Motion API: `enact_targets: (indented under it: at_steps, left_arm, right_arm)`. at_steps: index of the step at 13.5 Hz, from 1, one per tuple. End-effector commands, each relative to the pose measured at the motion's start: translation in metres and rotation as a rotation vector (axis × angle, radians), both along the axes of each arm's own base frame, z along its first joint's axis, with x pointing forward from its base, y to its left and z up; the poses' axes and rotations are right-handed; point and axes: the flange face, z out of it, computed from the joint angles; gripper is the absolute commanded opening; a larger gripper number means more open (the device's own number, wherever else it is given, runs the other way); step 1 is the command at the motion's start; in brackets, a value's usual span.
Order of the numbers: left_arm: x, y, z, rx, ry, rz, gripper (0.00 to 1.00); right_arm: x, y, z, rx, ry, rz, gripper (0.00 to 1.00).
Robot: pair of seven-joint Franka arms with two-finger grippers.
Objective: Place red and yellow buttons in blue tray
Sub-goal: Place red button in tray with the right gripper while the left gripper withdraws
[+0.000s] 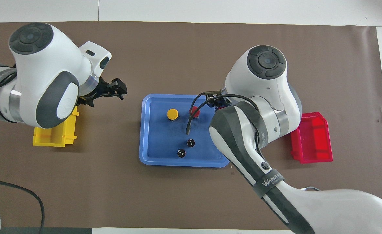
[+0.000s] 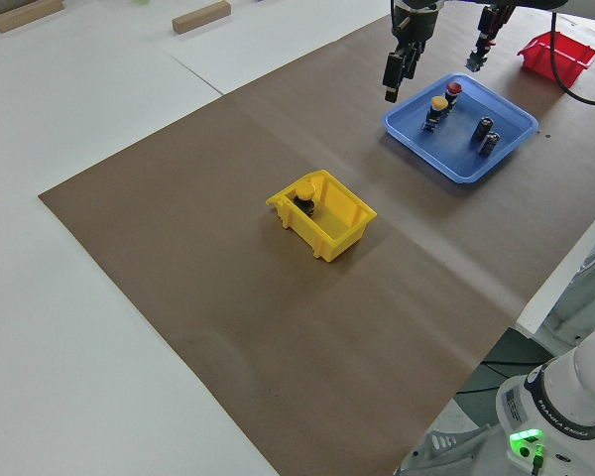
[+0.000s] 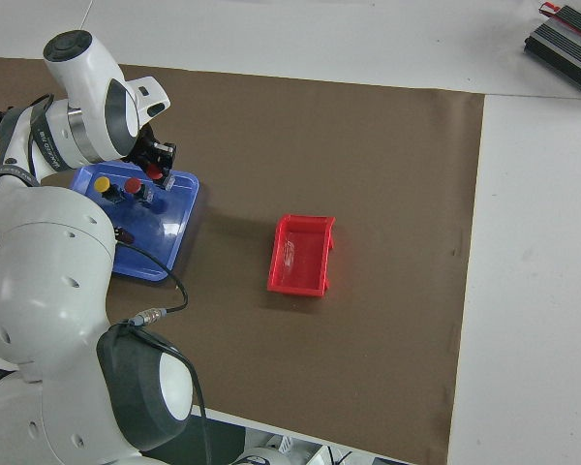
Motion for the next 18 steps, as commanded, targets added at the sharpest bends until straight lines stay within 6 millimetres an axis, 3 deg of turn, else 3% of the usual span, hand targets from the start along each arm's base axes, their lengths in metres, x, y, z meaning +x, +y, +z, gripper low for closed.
enact_targets:
  at_steps: [1, 3, 7, 10, 12, 13, 15, 18]
  left_arm:
    - [0.004, 0.042, -0.002, 0.025, 0.009, -0.072, 1.0]
    - [0.011, 0.067, -0.002, 0.021, 0.009, -0.104, 1.0]
    - [0.03, 0.148, -0.004, 0.001, -0.014, -0.15, 1.0]
    - [0.035, 0.187, -0.012, -0.004, -0.06, -0.175, 1.0]
    - [0.032, 0.201, -0.024, -0.003, -0.088, -0.179, 0.99]
    - [0.028, 0.202, -0.028, -0.003, -0.103, -0.178, 0.93]
    - [0.016, 0.217, -0.042, -0.002, -0.117, -0.161, 0.92]
    - [0.001, 0.221, -0.054, -0.007, -0.109, -0.189, 0.84]
  right_arm:
    - [0.002, 0.005, -0.016, -0.016, 0.0, 0.012, 0.19]
    - [-0.004, 0.024, -0.03, -0.019, 0.001, 0.033, 0.19]
    - [0.0, 0.023, -0.049, -0.033, -0.002, 0.035, 0.2]
    - [0.0, 0.023, -0.057, -0.05, -0.004, 0.045, 0.23]
    - [-0.001, 0.022, -0.059, -0.05, -0.003, 0.044, 0.39]
    - [-0.001, 0.022, -0.058, -0.049, -0.005, 0.044, 0.58]
    - [0.001, 0.023, -0.053, -0.048, -0.008, 0.044, 0.73]
    - [0.014, 0.013, -0.02, -0.045, -0.016, 0.024, 0.73]
